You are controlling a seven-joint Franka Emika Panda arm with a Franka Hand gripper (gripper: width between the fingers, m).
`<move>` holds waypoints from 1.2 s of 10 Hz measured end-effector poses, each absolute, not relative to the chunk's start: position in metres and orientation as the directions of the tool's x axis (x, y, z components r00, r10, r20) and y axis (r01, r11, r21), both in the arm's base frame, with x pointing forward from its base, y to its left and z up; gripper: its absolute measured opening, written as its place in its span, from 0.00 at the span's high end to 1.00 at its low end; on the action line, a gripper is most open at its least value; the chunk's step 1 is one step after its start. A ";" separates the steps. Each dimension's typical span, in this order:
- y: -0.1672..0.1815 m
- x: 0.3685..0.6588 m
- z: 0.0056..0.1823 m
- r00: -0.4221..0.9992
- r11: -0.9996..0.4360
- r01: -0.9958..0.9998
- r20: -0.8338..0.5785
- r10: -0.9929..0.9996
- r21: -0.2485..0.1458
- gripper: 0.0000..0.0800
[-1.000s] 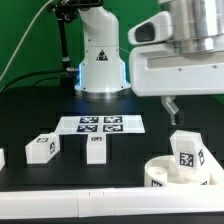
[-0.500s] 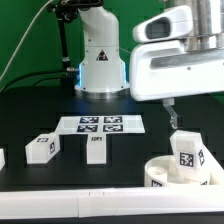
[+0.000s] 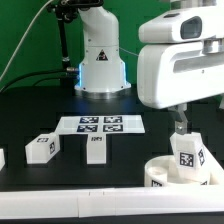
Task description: Assemble stool
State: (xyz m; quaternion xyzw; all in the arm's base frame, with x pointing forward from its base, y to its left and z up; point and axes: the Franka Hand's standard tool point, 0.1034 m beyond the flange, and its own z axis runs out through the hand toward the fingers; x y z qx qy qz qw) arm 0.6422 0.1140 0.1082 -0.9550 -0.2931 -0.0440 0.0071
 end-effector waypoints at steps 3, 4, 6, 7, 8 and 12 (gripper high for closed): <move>0.110 0.642 0.106 0.722 -0.725 0.688 0.075 0.688 0.037 0.19; 0.108 0.642 0.096 0.693 -0.696 0.716 0.067 0.718 0.048 0.19; 0.101 0.642 0.083 0.699 -0.702 0.710 0.065 0.712 0.053 0.19; 0.098 0.643 0.074 0.708 -0.711 0.701 0.068 0.703 0.058 0.19; 0.100 0.642 0.071 0.722 -0.725 0.687 0.069 0.689 0.056 0.19; 0.099 0.642 0.071 0.817 -0.821 0.570 0.077 0.571 0.045 0.52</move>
Offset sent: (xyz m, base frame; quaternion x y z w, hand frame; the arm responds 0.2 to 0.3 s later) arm 0.0016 0.0049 -0.0322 -0.0101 -0.0004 -0.1840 0.9829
